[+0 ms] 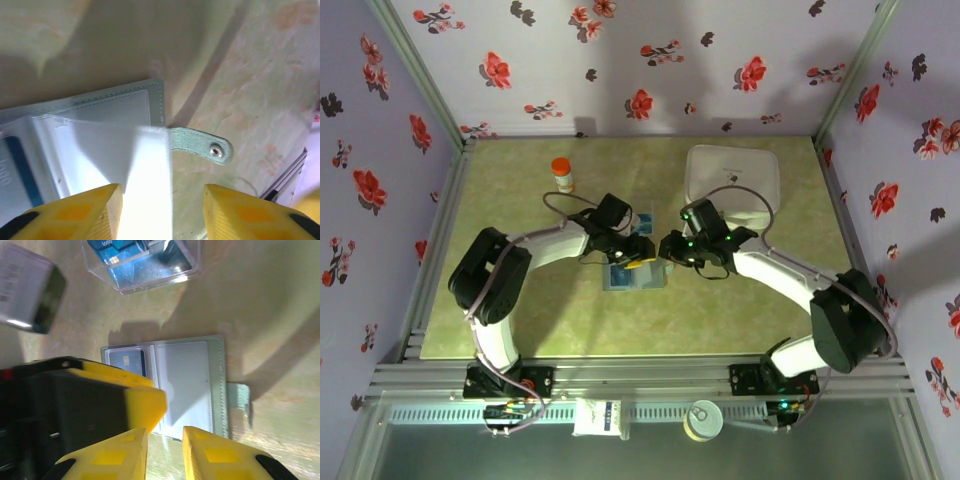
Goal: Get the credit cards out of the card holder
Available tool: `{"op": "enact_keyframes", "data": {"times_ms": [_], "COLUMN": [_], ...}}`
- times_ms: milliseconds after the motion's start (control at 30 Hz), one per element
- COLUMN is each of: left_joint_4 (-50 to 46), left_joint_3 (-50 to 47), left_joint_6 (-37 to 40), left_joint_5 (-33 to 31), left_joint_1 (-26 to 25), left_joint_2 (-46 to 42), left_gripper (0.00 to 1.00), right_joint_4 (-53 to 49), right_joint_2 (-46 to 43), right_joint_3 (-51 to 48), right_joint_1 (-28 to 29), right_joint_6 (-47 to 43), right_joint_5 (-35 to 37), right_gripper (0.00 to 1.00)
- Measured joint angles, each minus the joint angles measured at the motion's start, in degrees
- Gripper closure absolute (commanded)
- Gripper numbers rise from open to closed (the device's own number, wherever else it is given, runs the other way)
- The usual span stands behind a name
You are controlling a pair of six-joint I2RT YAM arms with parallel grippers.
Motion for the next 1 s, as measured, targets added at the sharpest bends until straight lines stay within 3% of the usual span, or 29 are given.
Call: {"op": "enact_keyframes", "data": {"times_ms": [267, 467, 700, 867, 1000], "left_joint_4": [-0.48, -1.64, -1.77, -2.03, -3.21], "left_joint_3": [1.05, -0.22, -6.08, -11.8, -14.58], "left_joint_6": [0.07, 0.7, 2.12, 3.37, 4.44], "left_joint_5": [-0.2, -1.73, -2.91, -3.3, -3.91], "left_joint_1": [-0.92, 0.57, 6.43, 9.62, 10.45], "left_joint_2": [2.38, -2.69, -11.74, -12.85, -12.85], "left_gripper": [0.5, 0.49, 0.5, 0.51, 0.57], "right_joint_4": [-2.99, -2.43, -0.96, 1.38, 3.98], "right_joint_2": [-3.67, -2.32, 5.79, 11.93, 16.26], "right_joint_3": [-0.33, -0.85, 1.62, 5.81, 8.04], "right_joint_1": [-0.31, -0.28, 1.88, 4.9, 6.23], "right_joint_6": [-0.66, -0.48, -0.35, 0.57, 1.42], "right_joint_5": [1.38, 0.66, -1.27, -3.04, -4.76], "right_gripper": [0.73, 0.74, 0.75, 0.76, 0.76]}}
